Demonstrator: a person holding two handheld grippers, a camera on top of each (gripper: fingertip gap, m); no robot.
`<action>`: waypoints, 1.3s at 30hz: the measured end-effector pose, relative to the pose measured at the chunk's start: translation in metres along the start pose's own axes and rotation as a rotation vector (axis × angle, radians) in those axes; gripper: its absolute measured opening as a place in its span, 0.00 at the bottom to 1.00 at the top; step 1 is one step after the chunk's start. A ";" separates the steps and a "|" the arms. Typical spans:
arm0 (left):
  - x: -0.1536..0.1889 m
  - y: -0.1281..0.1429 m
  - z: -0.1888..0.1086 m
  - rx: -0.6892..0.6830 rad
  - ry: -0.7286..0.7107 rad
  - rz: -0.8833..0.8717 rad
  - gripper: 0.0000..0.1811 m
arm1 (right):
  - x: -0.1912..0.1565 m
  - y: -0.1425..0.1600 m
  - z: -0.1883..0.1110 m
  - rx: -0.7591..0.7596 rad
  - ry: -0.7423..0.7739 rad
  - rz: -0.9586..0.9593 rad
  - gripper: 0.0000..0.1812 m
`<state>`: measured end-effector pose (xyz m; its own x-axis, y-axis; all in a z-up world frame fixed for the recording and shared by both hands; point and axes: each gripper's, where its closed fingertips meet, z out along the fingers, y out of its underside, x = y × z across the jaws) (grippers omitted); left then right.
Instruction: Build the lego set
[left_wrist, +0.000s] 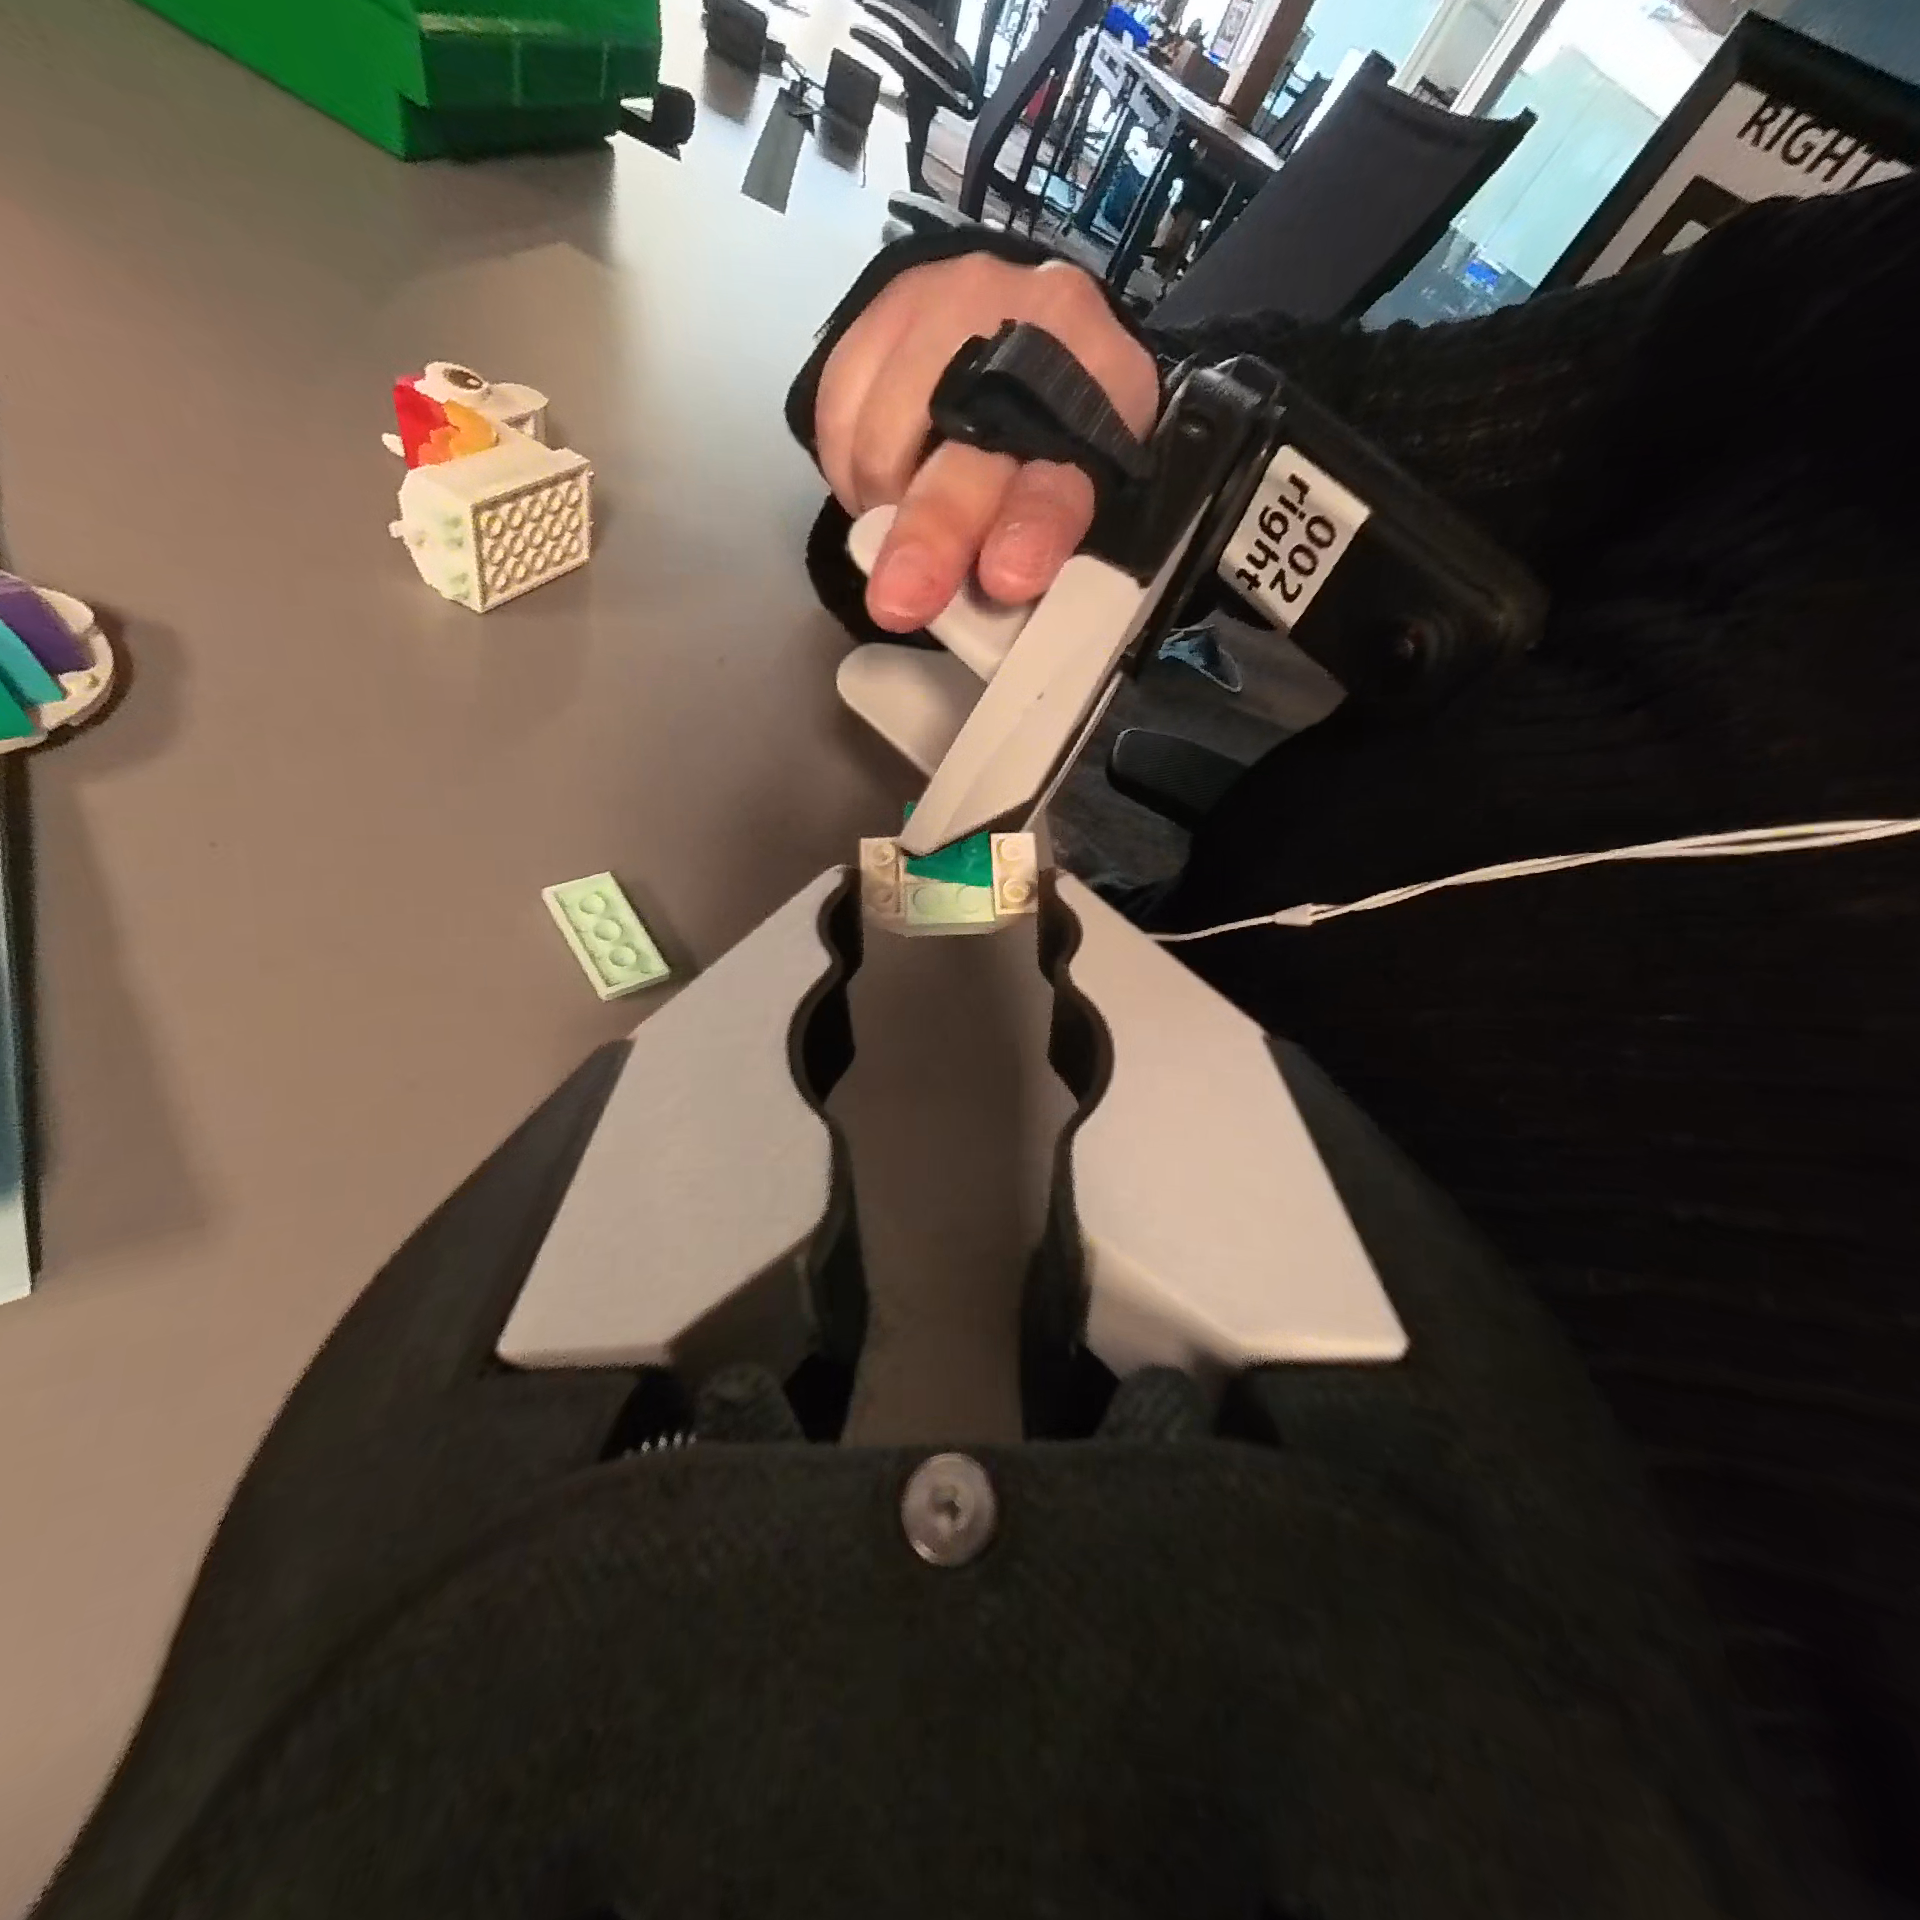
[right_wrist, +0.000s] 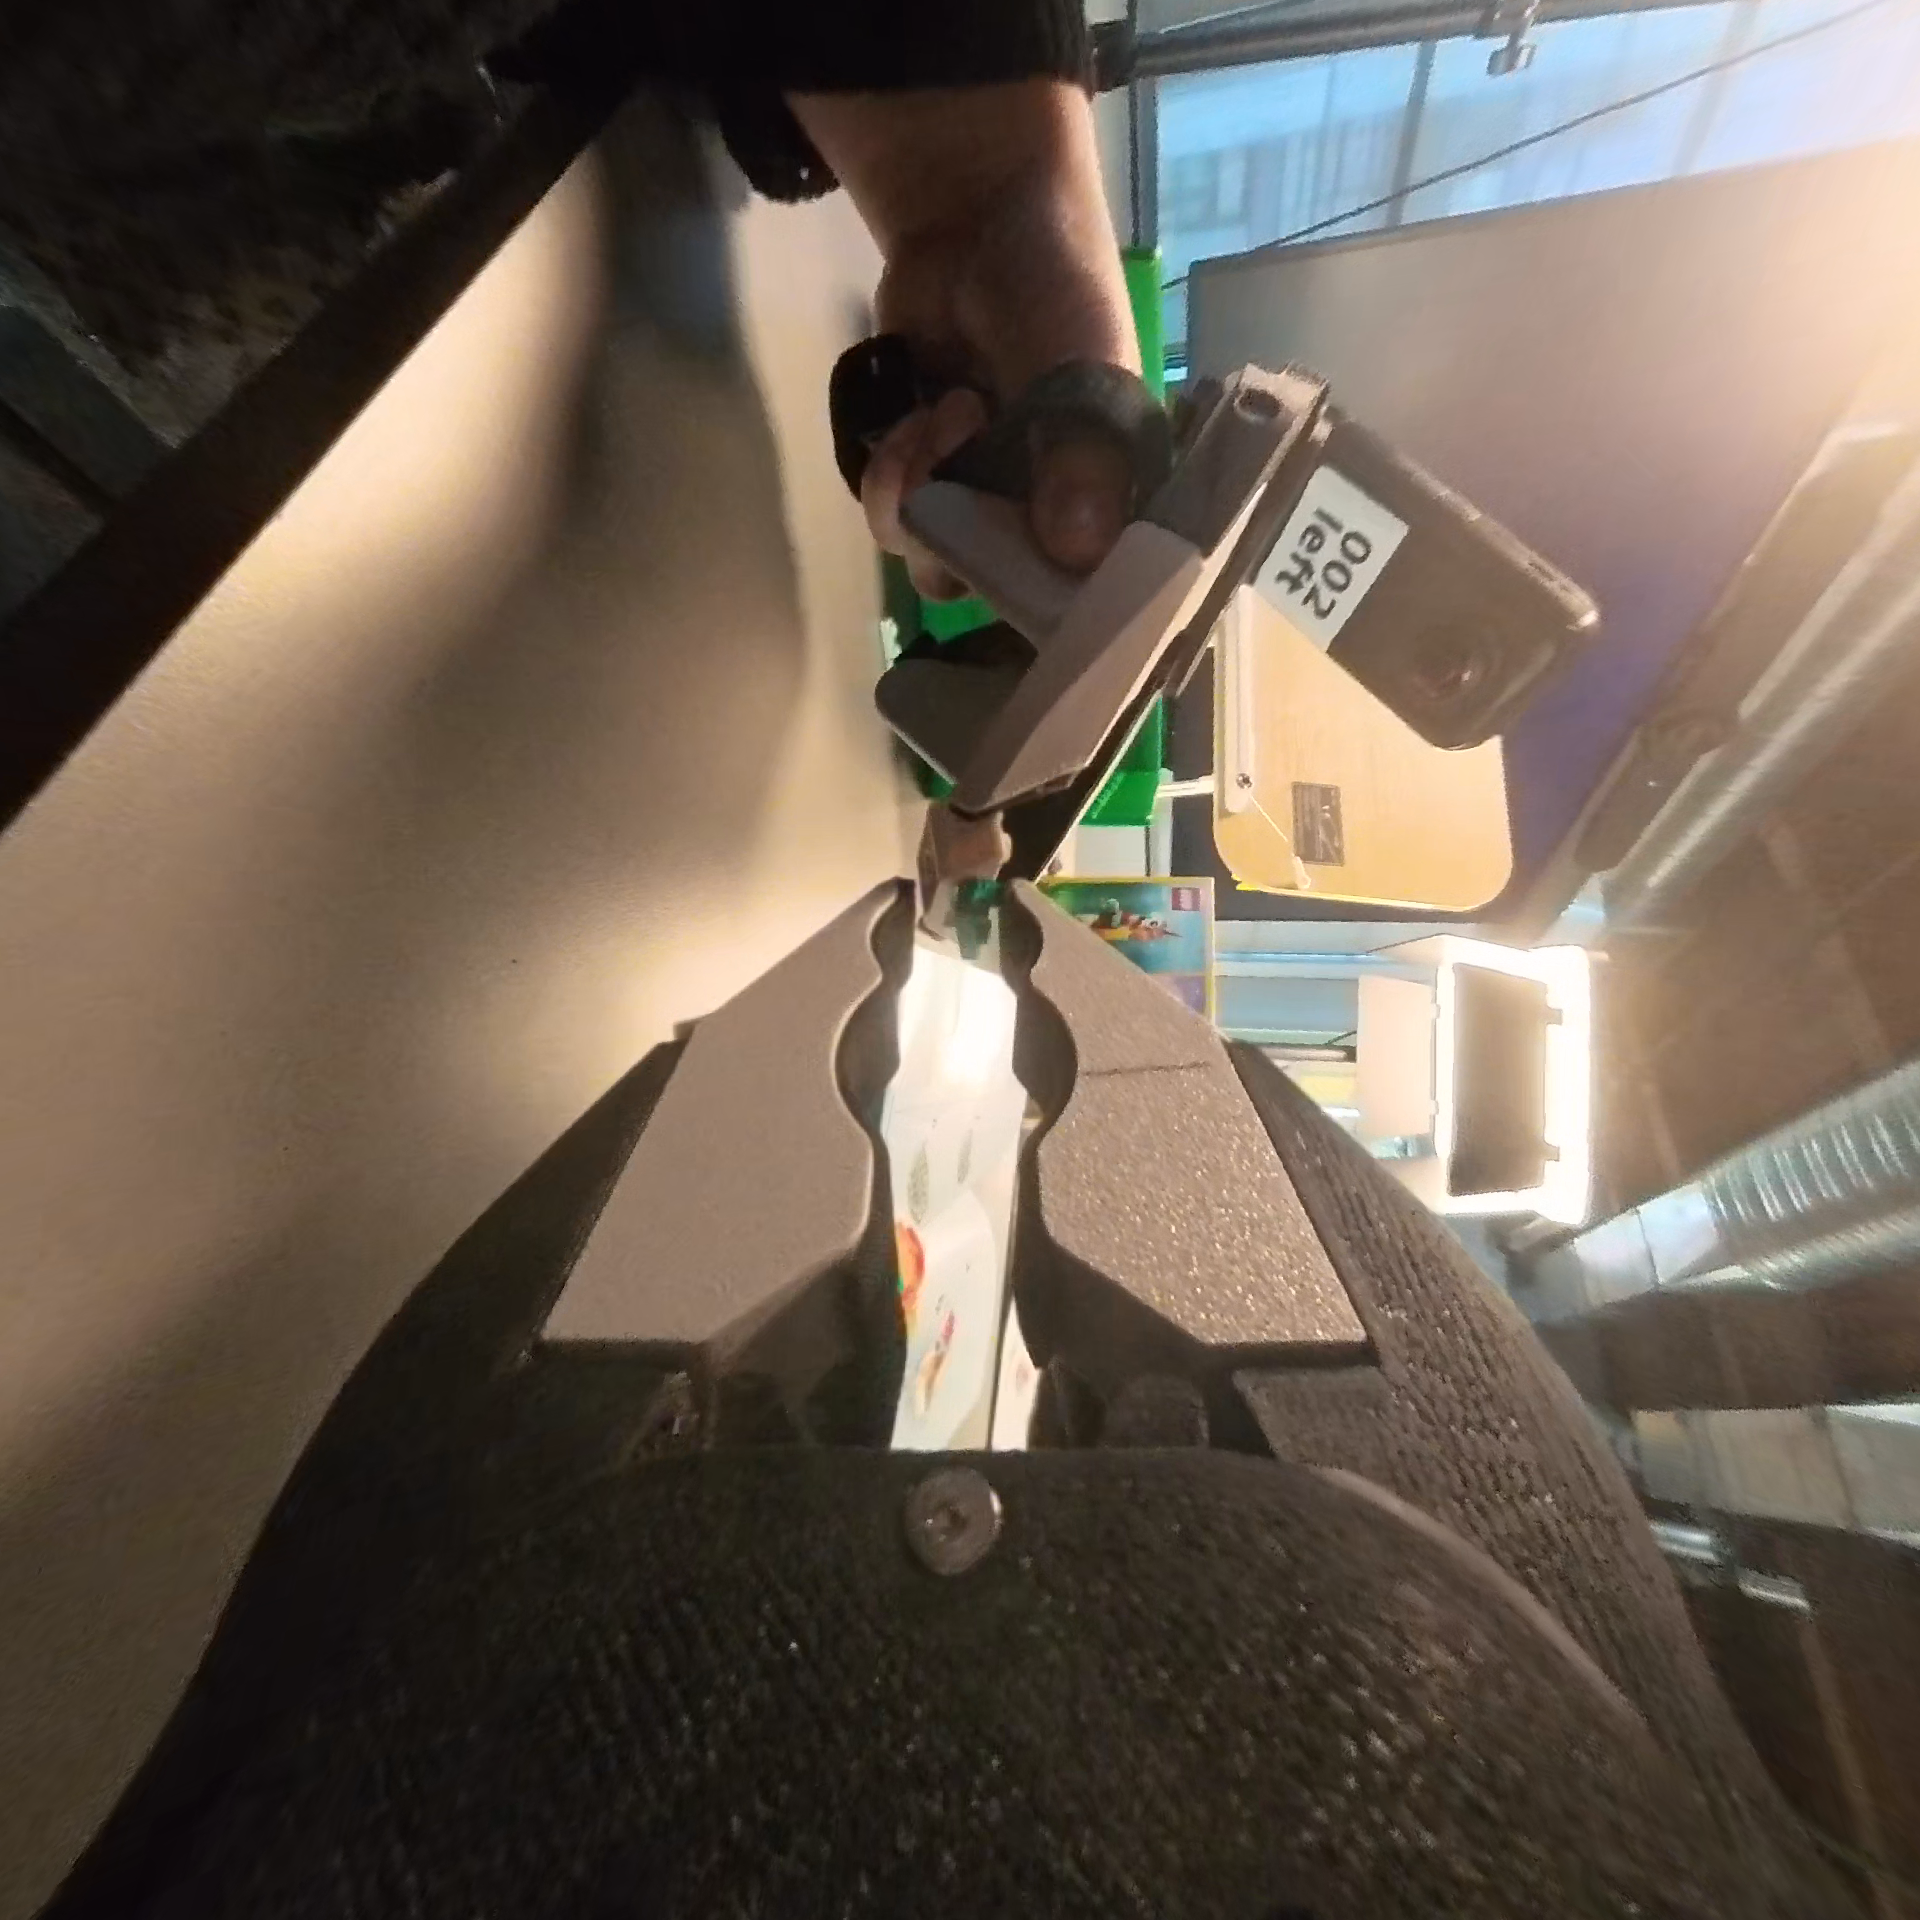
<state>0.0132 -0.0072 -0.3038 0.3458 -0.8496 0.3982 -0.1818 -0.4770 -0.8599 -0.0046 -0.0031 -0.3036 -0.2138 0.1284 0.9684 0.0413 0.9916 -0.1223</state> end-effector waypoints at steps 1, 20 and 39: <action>0.002 -0.001 0.000 0.004 0.010 -0.001 0.18 | 0.001 -0.001 -0.001 0.004 0.006 -0.004 0.07; -0.012 0.005 0.006 -0.042 -0.089 0.001 0.18 | -0.011 0.010 -0.001 -0.095 -0.060 -0.182 0.05; 0.001 -0.016 -0.005 0.078 -0.522 0.853 0.20 | 0.015 0.009 -0.009 -0.016 0.003 0.270 0.05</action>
<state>0.0121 -0.0017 -0.2881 0.4917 -0.6867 -0.5355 -0.5033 0.2777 -0.8183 0.0014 0.0073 -0.2884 -0.1900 0.3884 0.9017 0.1123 0.9210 -0.3730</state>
